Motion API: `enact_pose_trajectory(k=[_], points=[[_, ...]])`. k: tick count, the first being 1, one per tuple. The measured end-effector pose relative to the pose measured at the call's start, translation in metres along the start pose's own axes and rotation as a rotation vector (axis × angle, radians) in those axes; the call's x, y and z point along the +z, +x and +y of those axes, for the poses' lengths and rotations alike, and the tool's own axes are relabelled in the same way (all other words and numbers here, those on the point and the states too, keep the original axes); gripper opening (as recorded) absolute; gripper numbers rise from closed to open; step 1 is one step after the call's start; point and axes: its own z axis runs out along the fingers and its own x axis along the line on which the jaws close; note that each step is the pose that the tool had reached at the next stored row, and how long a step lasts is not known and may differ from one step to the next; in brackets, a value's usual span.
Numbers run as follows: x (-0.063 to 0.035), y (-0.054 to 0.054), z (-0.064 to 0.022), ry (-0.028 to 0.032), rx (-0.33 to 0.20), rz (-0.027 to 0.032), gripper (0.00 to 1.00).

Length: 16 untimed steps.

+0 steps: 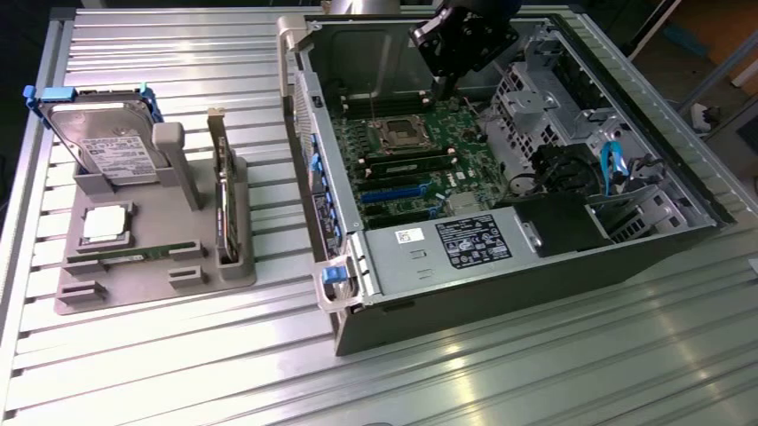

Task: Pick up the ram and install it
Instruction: 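Press down the ram until it locks into place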

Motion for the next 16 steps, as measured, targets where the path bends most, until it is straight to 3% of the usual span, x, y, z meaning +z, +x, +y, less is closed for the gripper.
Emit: enact_pose_trajectory(k=[2, 4, 5, 16], points=[[-0.0001, 0.0001, 0.0, 0.0002, 0.0, -0.004, 0.11], [0.0, 0.0001, 0.0, -0.0015, 0.0, -0.0219, 0.11], [0.0, 0.0001, 0.0, -0.0016, 0.0, -0.0254, 0.11], [0.0001, 0.0004, 0.0001, -0.0023, 0.039, -0.0262, 0.11]])
